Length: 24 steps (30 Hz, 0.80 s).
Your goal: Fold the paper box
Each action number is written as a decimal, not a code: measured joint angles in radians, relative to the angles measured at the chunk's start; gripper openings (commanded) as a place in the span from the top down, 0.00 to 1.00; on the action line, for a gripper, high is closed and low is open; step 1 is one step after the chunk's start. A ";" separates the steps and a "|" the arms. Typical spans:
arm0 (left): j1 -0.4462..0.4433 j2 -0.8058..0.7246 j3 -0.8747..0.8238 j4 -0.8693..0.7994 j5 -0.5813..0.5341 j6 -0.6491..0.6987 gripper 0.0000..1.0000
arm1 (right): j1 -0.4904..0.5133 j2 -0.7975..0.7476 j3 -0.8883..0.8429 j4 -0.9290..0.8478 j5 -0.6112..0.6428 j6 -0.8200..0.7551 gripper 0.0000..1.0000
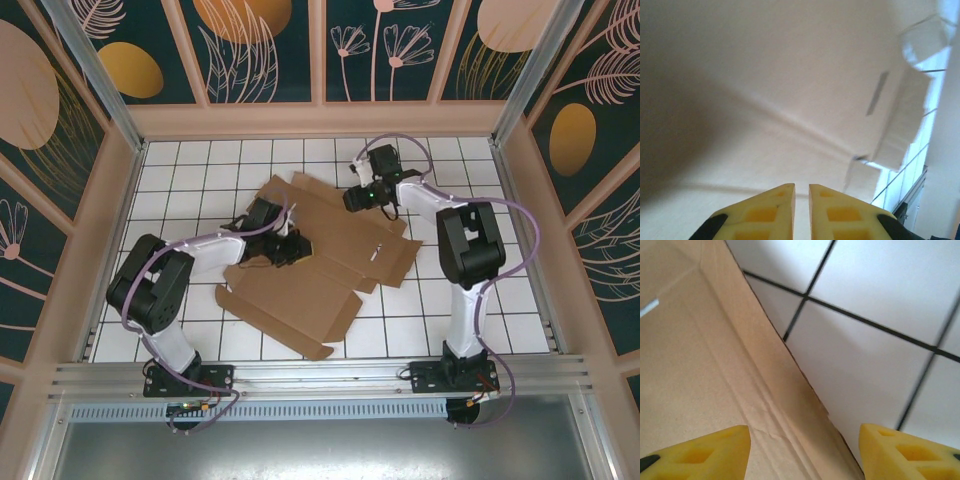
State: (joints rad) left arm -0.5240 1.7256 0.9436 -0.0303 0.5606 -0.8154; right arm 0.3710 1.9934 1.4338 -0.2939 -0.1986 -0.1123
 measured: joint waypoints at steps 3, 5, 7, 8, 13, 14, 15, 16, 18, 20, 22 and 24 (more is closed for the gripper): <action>0.000 0.019 0.175 -0.048 -0.029 0.047 0.83 | -0.030 -0.152 -0.126 0.072 0.029 0.091 0.42; 0.001 0.071 0.306 -0.069 -0.056 0.070 0.84 | -0.056 -0.281 -0.223 0.116 0.033 0.156 0.44; 0.002 0.157 0.451 -0.095 -0.087 0.092 0.85 | -0.085 -0.418 -0.319 0.159 0.033 0.228 0.46; 0.002 0.200 0.507 -0.107 -0.103 0.099 0.85 | -0.097 -0.472 -0.360 0.179 0.032 0.259 0.46; 0.008 0.404 0.669 -0.170 -0.150 0.128 0.87 | -0.154 -0.704 -0.573 0.186 0.026 0.476 0.41; 0.008 0.428 0.673 -0.181 -0.156 0.132 0.87 | -0.171 -0.740 -0.612 0.180 0.027 0.515 0.36; 0.009 0.451 0.673 -0.192 -0.161 0.132 0.88 | -0.189 -0.784 -0.661 0.171 0.031 0.559 0.33; 0.009 0.471 0.673 -0.207 -0.166 0.134 0.88 | -0.204 -0.829 -0.711 0.163 0.032 0.597 0.30; 0.009 0.500 0.673 -0.220 -0.171 0.135 0.88 | -0.224 -0.893 -0.789 0.149 0.014 0.661 0.29; 0.009 0.510 0.664 -0.221 -0.174 0.135 0.88 | -0.232 -0.909 -0.842 0.151 -0.026 0.709 0.29; 0.009 0.510 0.653 -0.219 -0.177 0.135 0.89 | -0.235 -0.889 -0.890 0.172 -0.084 0.751 0.30; 0.009 0.510 0.642 -0.212 -0.178 0.134 0.89 | -0.237 -0.848 -0.931 0.208 -0.145 0.781 0.32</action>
State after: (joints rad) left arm -0.5152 2.2360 1.5852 -0.2424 0.3828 -0.6811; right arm 0.1337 1.1450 0.5030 -0.0856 -0.3435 0.6689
